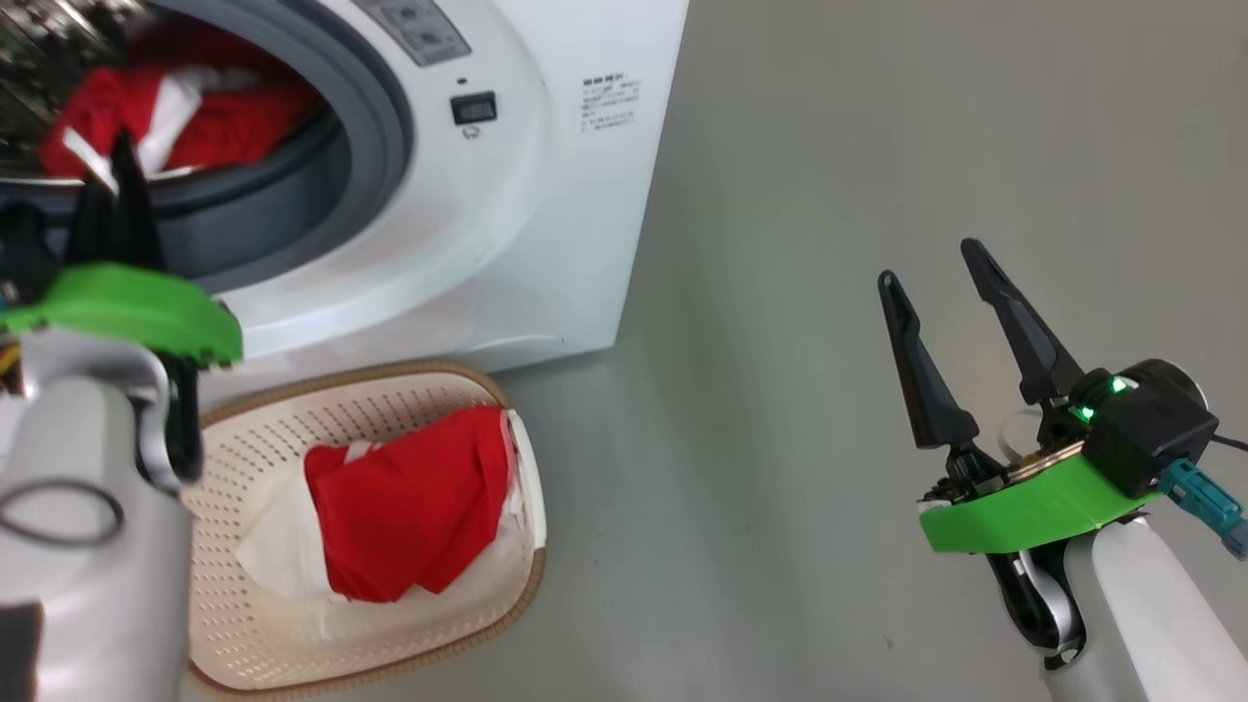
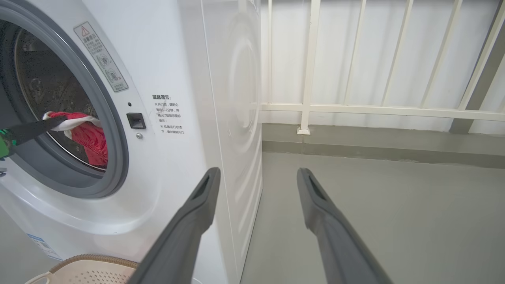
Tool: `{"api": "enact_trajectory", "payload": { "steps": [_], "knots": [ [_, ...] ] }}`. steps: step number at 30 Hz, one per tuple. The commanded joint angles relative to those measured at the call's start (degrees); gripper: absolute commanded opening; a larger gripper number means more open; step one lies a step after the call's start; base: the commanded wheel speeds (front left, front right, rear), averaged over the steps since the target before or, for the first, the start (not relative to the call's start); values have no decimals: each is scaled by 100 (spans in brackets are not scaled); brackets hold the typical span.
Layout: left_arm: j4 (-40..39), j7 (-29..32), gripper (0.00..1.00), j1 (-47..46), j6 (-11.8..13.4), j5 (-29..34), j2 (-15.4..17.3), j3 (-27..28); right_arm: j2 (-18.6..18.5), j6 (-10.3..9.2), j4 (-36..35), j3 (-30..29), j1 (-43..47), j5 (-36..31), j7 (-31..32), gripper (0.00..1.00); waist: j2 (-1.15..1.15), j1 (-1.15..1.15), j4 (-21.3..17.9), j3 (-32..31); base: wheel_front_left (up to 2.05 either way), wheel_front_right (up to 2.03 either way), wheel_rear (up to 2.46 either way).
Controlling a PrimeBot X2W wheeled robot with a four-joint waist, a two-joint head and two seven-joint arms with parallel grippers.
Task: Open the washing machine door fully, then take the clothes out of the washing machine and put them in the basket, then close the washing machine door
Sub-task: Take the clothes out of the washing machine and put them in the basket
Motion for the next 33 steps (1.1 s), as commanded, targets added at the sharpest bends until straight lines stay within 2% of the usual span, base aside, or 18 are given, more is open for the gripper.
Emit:
{"api": "enact_trajectory", "payload": {
  "steps": [1, 2, 7, 14, 20, 29, 33],
  "knots": [
    [-513, -67, 0, 306, 51, 110, 161, 212, 3, 36, -107, 65, 105, -39, -36, 100, 0, 0, 107, -242, 0, 0, 0],
    [-513, -67, 0, 306, 51, 110, 161, 212, 3, 36, -107, 65, 105, -39, -36, 100, 0, 0, 107, -242, 0, 0, 0],
    [-1558, -67, 0, 1110, 95, 196, -75, 434, 3, 36, -83, 57, 217, -57, -36, 100, 0, 0, 166, -527, 0, 0, 0],
    [-2599, -67, 0, 2086, 106, 447, -222, 456, 35, 36, -31, 51, 411, -75, -36, 100, 0, 0, 199, -926, 0, 0, 0],
    [-3404, -67, 0, 2646, 7, 347, -338, 444, 73, 36, -6, 38, 554, -84, -36, 100, 0, 0, 238, -1205, 0, 0, 0],
    [-4772, 87, 0, 3216, 164, 413, -442, 268, 139, 36, 3, 62, 699, -91, -36, 100, 0, 0, 303, -1394, 0, 0, 0],
    [-5038, 176, 0, 3488, 269, 337, -529, 171, 147, 36, -11, 78, 734, -92, -36, 100, 0, 0, 325, -1387, 0, 0, 0]
  ]
}}
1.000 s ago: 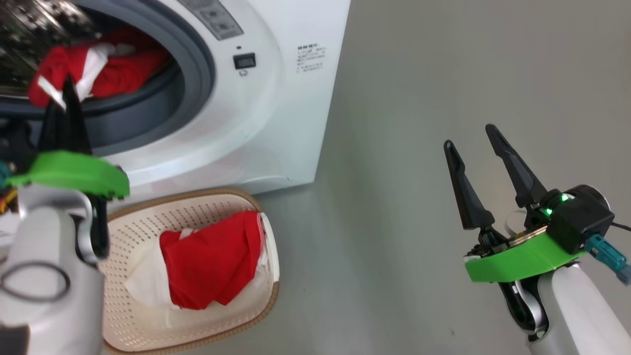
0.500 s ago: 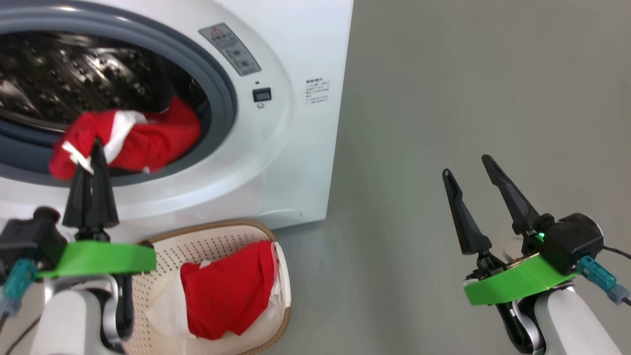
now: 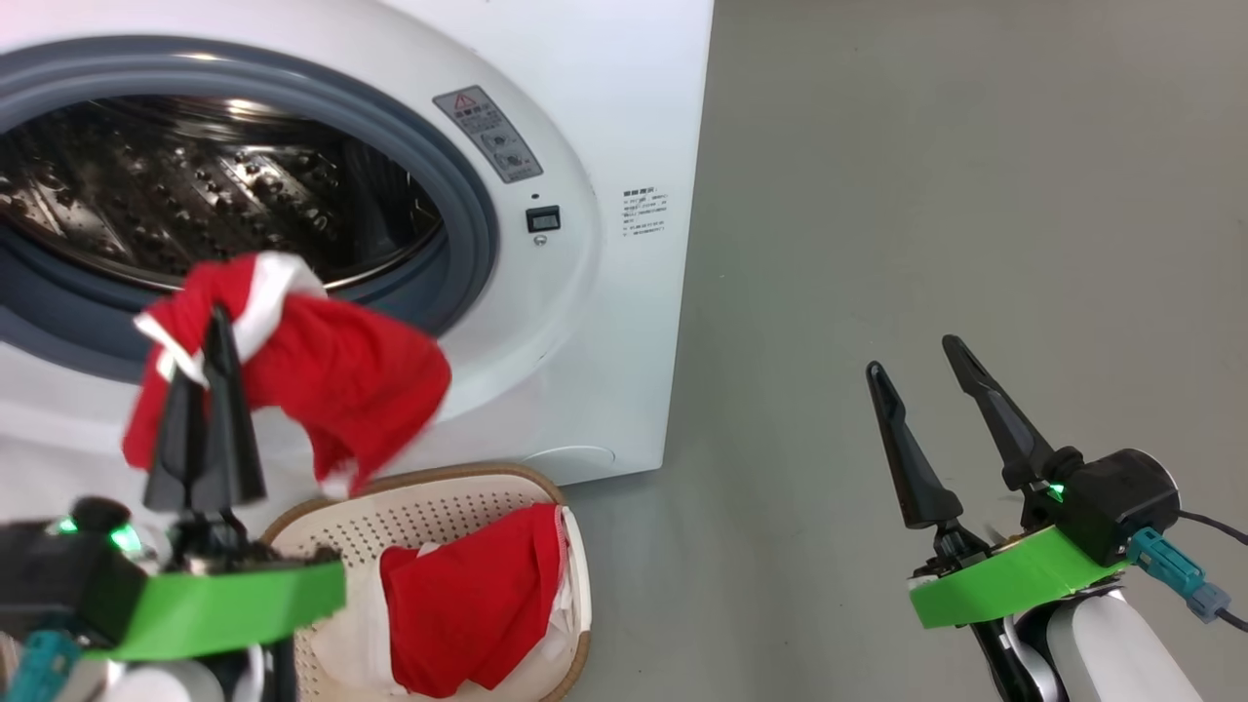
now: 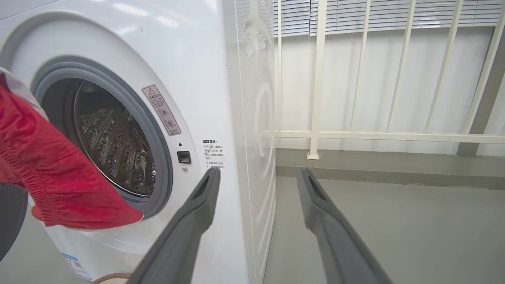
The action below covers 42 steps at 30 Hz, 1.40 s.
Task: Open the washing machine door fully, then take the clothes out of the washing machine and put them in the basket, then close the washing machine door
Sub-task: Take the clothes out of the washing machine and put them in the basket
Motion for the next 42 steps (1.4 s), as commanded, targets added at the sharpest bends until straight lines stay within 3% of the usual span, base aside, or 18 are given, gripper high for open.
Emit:
{"api": "enact_trajectory", "payload": {
  "steps": [1, 15, 25, 33, 42],
  "knots": [
    [-152, 26, 0, 71, 65, -44, 49, 133, -10, 36, -153, 111, 14, -43, -36, 100, 0, 0, 0, 35, 0, 0, 0],
    [1481, -55, 0, 115, 100, -462, -79, -234, -100, 36, -195, 178, -170, -7, -36, 100, 0, 0, -151, 605, 0, 0, 0],
    [3837, -162, 0, -612, -164, -848, -103, -266, -145, 36, -240, 147, -350, 8, -36, 100, 0, 0, -292, 1106, 0, 0, 0],
    [5879, 138, 0, -1567, -438, -1325, -119, -358, -121, 36, -297, 159, -543, 30, -36, 100, 0, 0, -360, 1567, 0, 0, 0],
    [7428, 378, 0, -2369, -528, -1332, -93, -529, -71, 36, -337, 180, -785, 63, -36, 100, 0, 0, -492, 2033, 0, 0, 0]
  ]
}}
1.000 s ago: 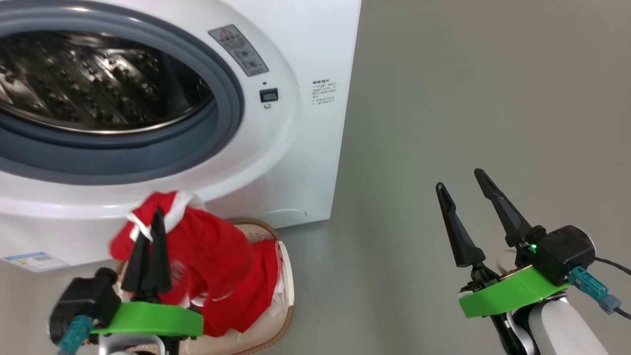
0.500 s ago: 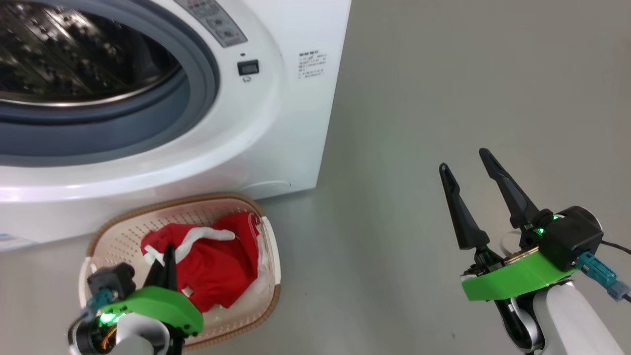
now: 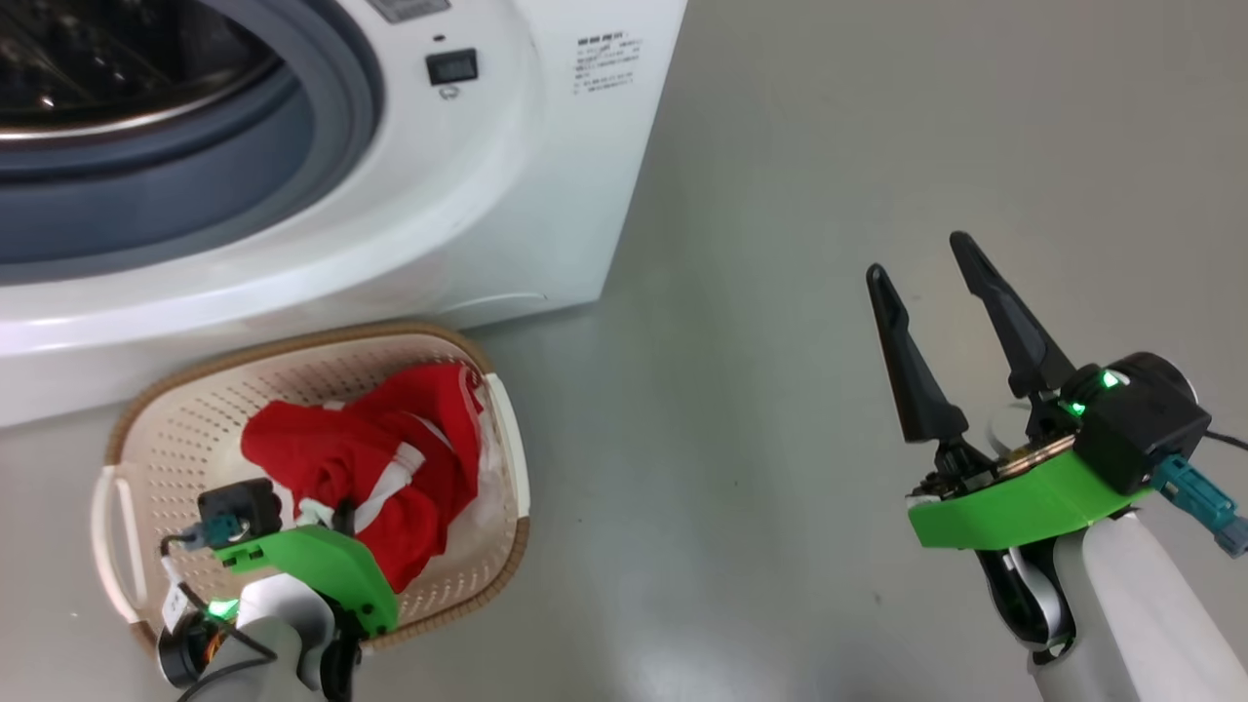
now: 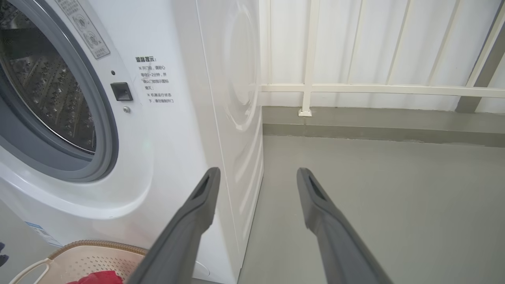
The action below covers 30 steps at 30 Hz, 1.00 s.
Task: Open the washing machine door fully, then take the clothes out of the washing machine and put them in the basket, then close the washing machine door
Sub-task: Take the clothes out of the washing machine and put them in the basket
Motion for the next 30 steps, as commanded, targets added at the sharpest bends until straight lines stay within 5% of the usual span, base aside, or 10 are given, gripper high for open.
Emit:
{"api": "enact_trajectory", "payload": {
  "steps": [1, 5, 7, 10, 12, 25, 30],
  "knots": [
    [139, 12, 0, -76, -1, 2, 133, 105, -1, 36, -157, 112, -72, 44, -36, 100, 0, 0, -103, 187, 0, 0, 0],
    [422, 117, 0, -182, 37, -71, 144, 135, 22, 36, -157, 125, -126, 50, -36, 100, 0, 0, -158, 282, 0, 0, 0],
    [490, 143, 27, -199, 66, -83, 148, 129, 34, 36, -158, 138, -146, 54, -36, 100, 0, 0, -178, 319, 0, 0, 0],
    [547, 138, 41, -230, 73, -81, 170, 101, 50, 36, -150, 145, -170, 62, -36, 100, 0, 0, -194, 356, 0, 0, 0],
    [567, 98, 100, -261, 42, -77, 175, 75, 56, 36, -136, 136, -175, 64, -36, 100, 0, 0, -187, 347, 0, 0, 0],
    [390, -579, 100, -209, -225, -38, 127, -127, 121, 36, 230, -71, -52, -83, -36, 100, 0, 0, 67, -341, 0, 0, 0],
    [-358, -615, 100, 68, -121, 257, 163, -252, 162, 36, 441, -122, 28, -90, -36, 100, 0, 0, 164, -690, 0, 0, 0]
  ]
}}
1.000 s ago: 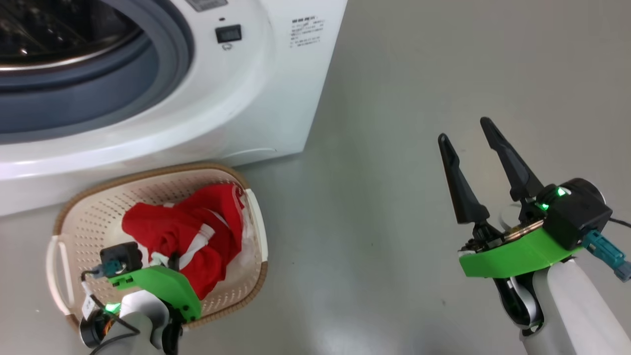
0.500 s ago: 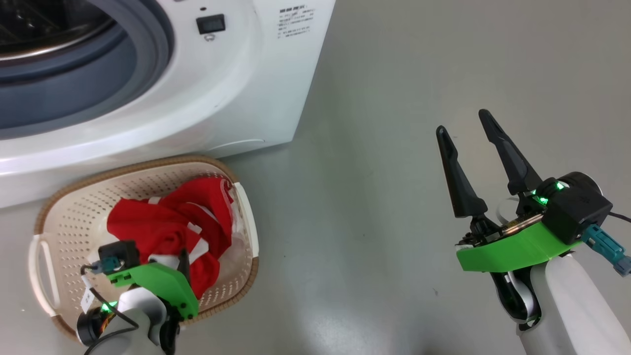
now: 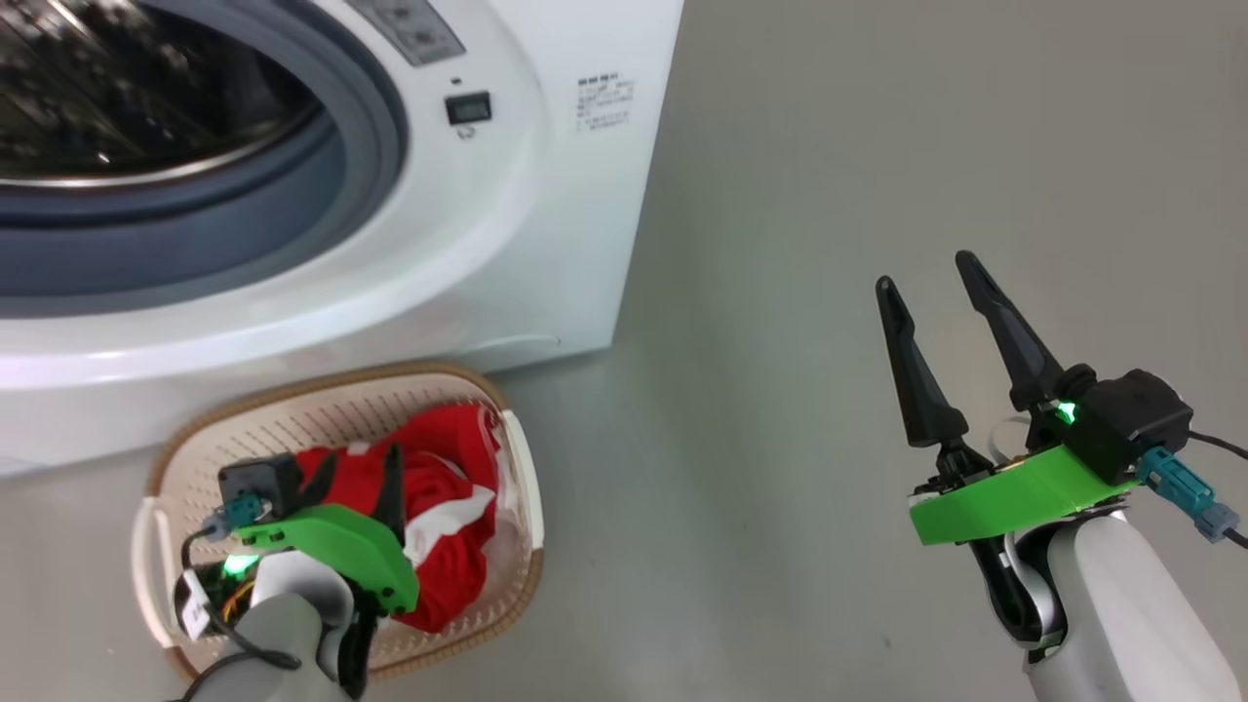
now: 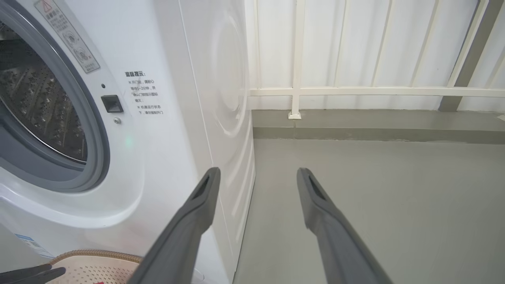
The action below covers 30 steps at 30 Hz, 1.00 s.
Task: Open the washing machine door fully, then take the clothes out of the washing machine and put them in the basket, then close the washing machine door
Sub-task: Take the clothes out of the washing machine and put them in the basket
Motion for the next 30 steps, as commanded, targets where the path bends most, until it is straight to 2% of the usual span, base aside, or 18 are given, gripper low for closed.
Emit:
{"api": "enact_trajectory", "payload": {
  "steps": [1, 7, 16, 23, 30],
  "knots": [
    [-264, -69, 100, 234, 81, 83, 160, 146, 25, 36, -94, 59, 120, -67, -36, 100, 0, 0, 123, -281, 0, 0, 0],
    [-1490, -71, 100, 922, 193, 285, 165, 435, 78, 36, 16, -49, 239, -149, -36, 100, 0, 0, 165, -689, 0, 0, 0],
    [-3040, -71, 100, 1828, 181, 557, 132, 829, 128, 36, 59, -238, 463, -310, -36, 100, 0, 0, 206, -1296, 0, 0, 0],
    [-3885, -72, 100, 2411, 17, 384, 95, 1049, 145, 36, 166, -324, 689, -420, -36, 100, 0, 0, 233, -1796, 0, 0, 0],
    [-4675, -72, 100, 2887, 51, 572, 87, 1108, 150, 36, 222, -337, 894, -478, -36, 100, 0, 0, 232, -2126, 0, 0, 0]
  ]
}}
